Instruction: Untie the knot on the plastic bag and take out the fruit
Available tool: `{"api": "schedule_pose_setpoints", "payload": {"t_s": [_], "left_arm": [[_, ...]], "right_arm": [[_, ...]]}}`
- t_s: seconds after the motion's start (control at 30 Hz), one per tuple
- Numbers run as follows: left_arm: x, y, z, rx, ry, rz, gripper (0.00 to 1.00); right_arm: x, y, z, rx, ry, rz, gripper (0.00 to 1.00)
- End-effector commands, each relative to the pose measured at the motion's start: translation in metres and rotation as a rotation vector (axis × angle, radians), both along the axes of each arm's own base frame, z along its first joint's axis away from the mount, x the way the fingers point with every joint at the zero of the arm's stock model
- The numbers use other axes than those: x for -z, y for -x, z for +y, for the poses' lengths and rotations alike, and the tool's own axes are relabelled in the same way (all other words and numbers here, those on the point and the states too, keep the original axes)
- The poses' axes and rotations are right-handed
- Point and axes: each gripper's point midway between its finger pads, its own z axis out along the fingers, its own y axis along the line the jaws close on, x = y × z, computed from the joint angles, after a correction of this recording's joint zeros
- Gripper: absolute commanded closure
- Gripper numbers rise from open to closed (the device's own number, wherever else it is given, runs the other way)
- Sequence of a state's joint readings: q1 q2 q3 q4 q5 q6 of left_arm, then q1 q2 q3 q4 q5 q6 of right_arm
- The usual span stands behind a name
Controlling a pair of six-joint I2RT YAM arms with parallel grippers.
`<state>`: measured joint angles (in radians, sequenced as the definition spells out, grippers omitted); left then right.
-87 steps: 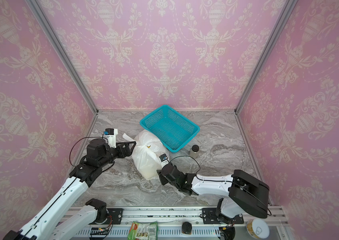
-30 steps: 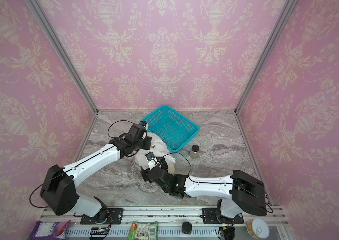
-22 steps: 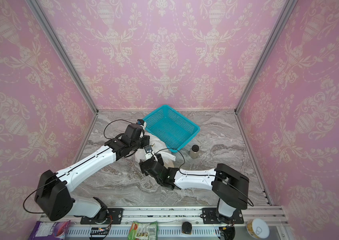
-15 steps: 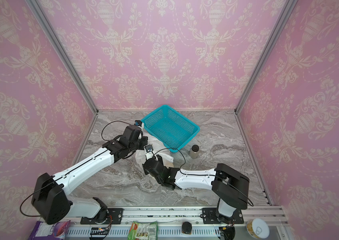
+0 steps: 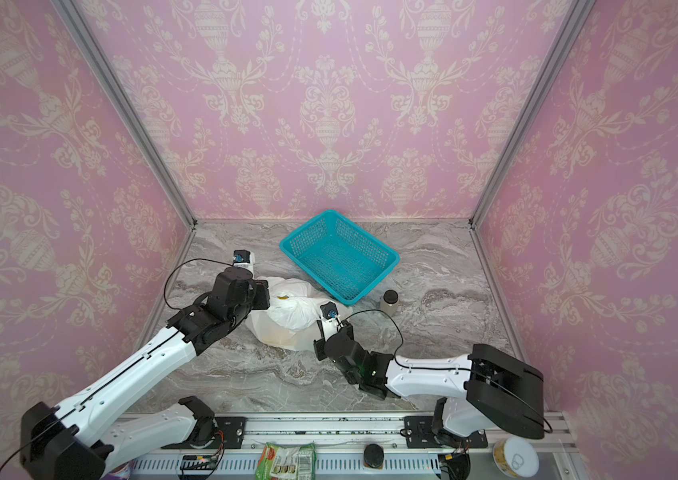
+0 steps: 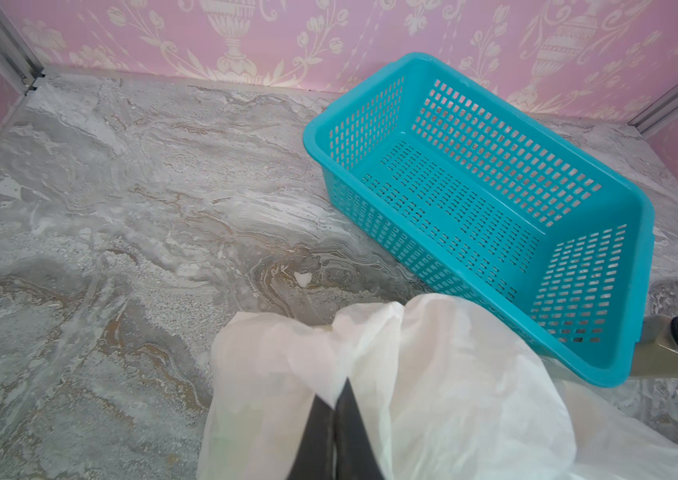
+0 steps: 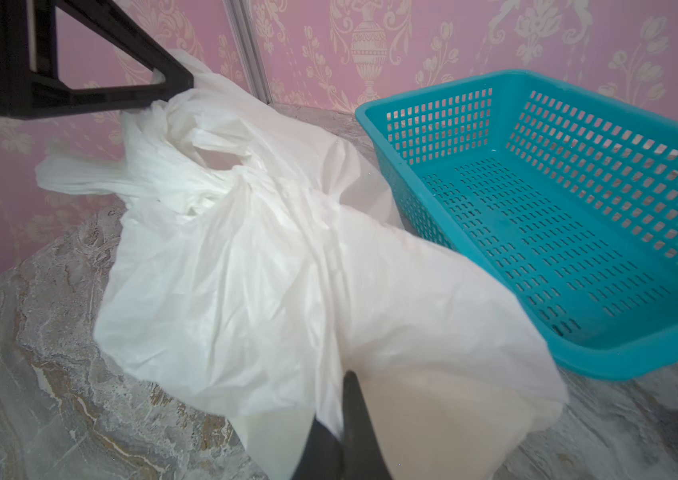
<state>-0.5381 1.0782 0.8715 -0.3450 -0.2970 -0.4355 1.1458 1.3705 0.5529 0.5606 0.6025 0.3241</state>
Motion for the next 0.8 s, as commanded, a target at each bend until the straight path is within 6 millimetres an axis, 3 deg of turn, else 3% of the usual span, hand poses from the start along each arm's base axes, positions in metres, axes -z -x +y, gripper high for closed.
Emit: {"api": "schedule_pose_setpoints", "payload": {"t_s": [0.0,0.3,0.37,0.43,0.6,0.77], "left_arm": [[0.001,-0.001,0.016,-0.062,-0.021,-0.026,1.0],[0.018,0.009,0.053,-0.152,-0.022,0.003,1.0],[0.018,0.01,0.063,-0.181,0.004,-0.009,1.0],[0.031,0.016,0.073,-0.202,0.007,0.007,1.0],[0.031,0.023,0.091,-0.256,-0.003,-0.003,1.0],[0.047,0.025,0.1,-0.291,0.018,0.003,1.0]], "right_arm": [[-0.004,0.0,-0.01,0.029,0.003,-0.042,1.0],[0.008,-0.003,-0.033,0.105,0.011,-0.049,1.0],[0.013,-0.005,-0.042,0.144,0.002,-0.056,1.0],[0.018,-0.006,-0.051,0.172,-0.022,-0.054,1.0],[0.027,-0.008,-0.07,0.25,-0.062,-0.026,1.0],[0.039,-0.01,-0.097,0.367,-0.102,-0.023,0.99]]}}
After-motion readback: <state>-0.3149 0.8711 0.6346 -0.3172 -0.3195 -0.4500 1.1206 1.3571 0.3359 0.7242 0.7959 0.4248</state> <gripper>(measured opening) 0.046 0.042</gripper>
